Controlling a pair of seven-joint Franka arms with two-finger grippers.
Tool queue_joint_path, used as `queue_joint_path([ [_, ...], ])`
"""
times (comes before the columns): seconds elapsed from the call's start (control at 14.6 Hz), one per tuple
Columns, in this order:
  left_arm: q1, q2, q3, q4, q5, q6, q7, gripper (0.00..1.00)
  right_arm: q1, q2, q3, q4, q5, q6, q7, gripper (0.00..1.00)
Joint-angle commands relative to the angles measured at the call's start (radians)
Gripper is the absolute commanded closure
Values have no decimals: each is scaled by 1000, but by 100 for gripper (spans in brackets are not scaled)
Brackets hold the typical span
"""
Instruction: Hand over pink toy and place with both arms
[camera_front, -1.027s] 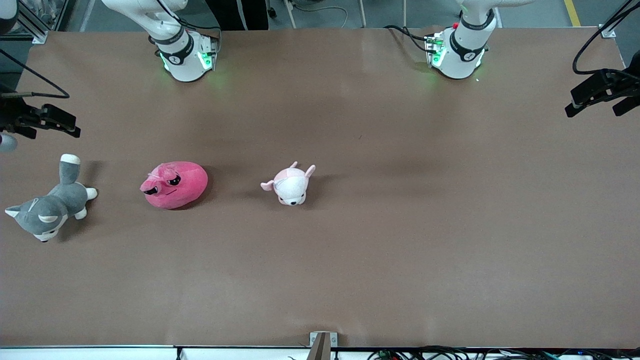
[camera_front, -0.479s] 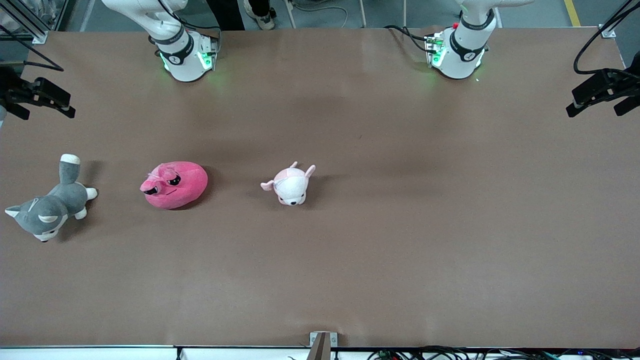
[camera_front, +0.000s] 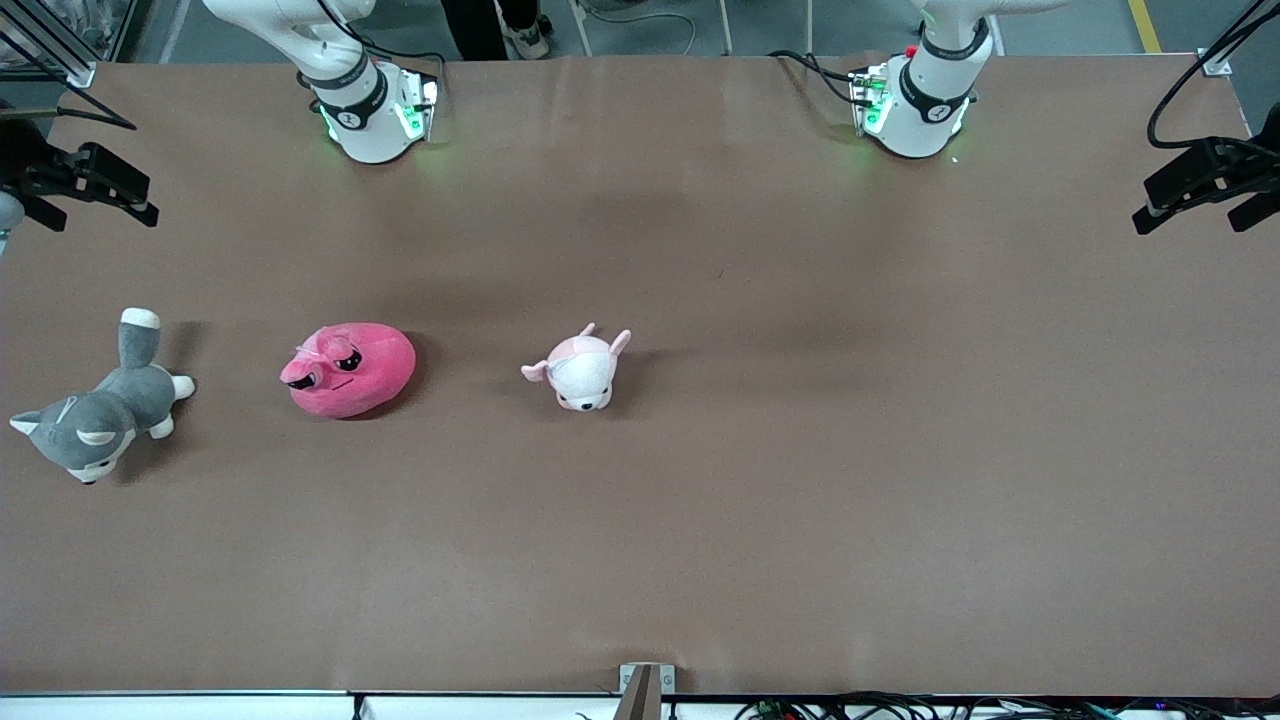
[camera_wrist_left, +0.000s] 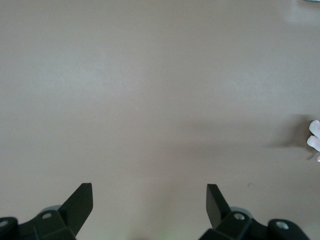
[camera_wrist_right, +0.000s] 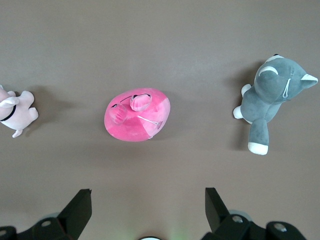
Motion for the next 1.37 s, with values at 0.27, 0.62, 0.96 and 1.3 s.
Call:
queue_joint_path([
  [0.27, -3, 2, 3, 14, 21, 0, 17, 0, 6, -39, -1, -33, 18, -4, 63, 0],
  [0.62, -4, 2, 3, 14, 21, 0, 17, 0, 6, -39, -3, -33, 21, 0, 63, 0],
  [0.96, -4, 2, 3, 13, 21, 0, 17, 0, 3, -39, -6, -33, 21, -1, 60, 0],
  [1.3, -4, 2, 3, 13, 21, 0, 16, 0, -3, -38, -9, -34, 21, -3, 59, 0],
])
